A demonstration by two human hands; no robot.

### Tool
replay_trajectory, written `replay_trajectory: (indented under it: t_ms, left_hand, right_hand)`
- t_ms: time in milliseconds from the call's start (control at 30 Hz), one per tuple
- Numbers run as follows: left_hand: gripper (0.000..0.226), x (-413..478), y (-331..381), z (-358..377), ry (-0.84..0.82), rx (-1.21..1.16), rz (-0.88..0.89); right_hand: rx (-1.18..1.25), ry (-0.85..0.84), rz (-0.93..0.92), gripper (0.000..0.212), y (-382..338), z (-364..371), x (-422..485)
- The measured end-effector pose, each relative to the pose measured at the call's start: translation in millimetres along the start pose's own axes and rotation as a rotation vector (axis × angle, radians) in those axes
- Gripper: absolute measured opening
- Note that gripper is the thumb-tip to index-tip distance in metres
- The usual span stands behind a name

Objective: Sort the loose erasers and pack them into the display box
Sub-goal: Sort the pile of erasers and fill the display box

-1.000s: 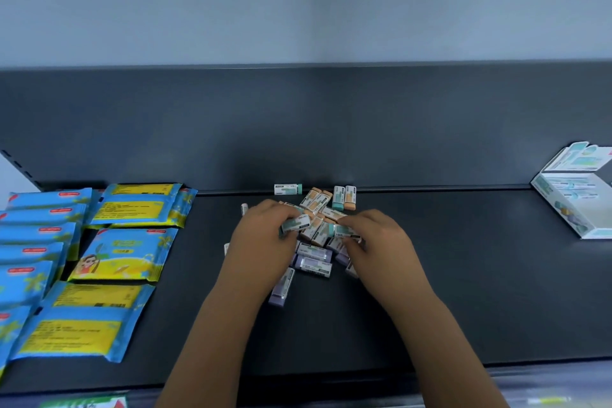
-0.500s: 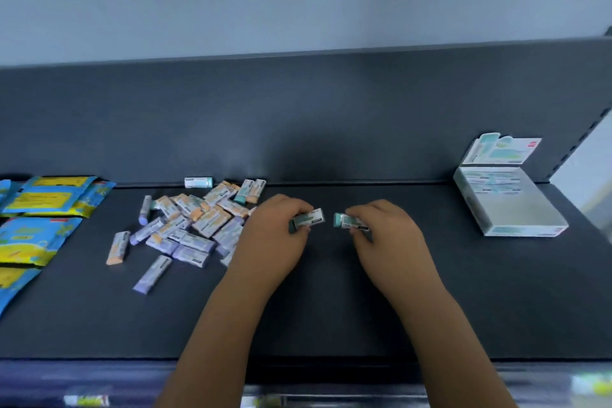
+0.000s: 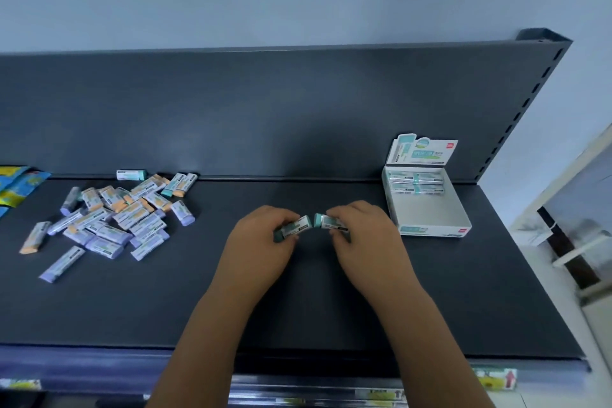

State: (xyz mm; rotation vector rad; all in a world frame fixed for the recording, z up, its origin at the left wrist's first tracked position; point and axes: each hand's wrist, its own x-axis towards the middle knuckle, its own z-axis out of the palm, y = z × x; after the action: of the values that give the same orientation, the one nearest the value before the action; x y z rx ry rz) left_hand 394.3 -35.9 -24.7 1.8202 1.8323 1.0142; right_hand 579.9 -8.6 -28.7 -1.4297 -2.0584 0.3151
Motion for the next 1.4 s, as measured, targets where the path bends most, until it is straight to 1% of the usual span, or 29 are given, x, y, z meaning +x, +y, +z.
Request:
replay_trajectory:
  t_ms: [167,400,567,733,833,900,1033,1133,1233,1400]
  left_hand:
    - [0.027,5.3,4.9,10.0,-0.039,-0.058,-0.008]
    - [0.028,18.4,29.4,36.1,-0.071,-0.062,0.047]
    - [0.029,29.7,59.9,67.7,-0.068,-0.036,0.091]
    - [0.030,50.3,94.9,98.4,-0.049,0.011,0.157]
    - [0.032,74.3,112.3,113.5,-0.060,0.084,0.221]
    - [0.031,88.8,119.1,121.8,-0.073,0.147,0.249]
    - [0.030,109.7,121.7,137.0,-0.082,0.361,0.291]
    - [0.030,118.3,115.4,146.4,-0.089,0.459,0.268]
    - [0.029,120.9,108.9,153.1,-0.071,0.464,0.266]
    - [0.025,127.4,107.1,159.9,-0.009,0.454,0.342]
  right_hand:
    - [-0.050,-0.009,0.002,0.028,8.9,-10.4,4.2]
    - [-0.063,0.079,0.036,0.022,35.4,-45.1,9.4]
    - [-0.044,0.077,0.049,0.027,70.3,-64.3,7.5]
    - [-0.074,0.088,0.079,0.030,117.8,-88.3,13.8]
    - [-0.074,0.107,0.109,0.028,148.9,-104.7,28.3]
    - [-0.033,0.121,0.127,0.026,166.4,-114.1,38.8]
    - [0.025,0.073,0.108,0.026,185.1,-118.4,55.1]
    - [0.007,0.036,0.074,0.028,188.4,-113.6,63.7]
    - [-0.046,0.024,0.034,0.028,186.4,-106.5,69.5]
    - [-0.122,0.012,0.023,0.028,189.5,-94.3,75.0]
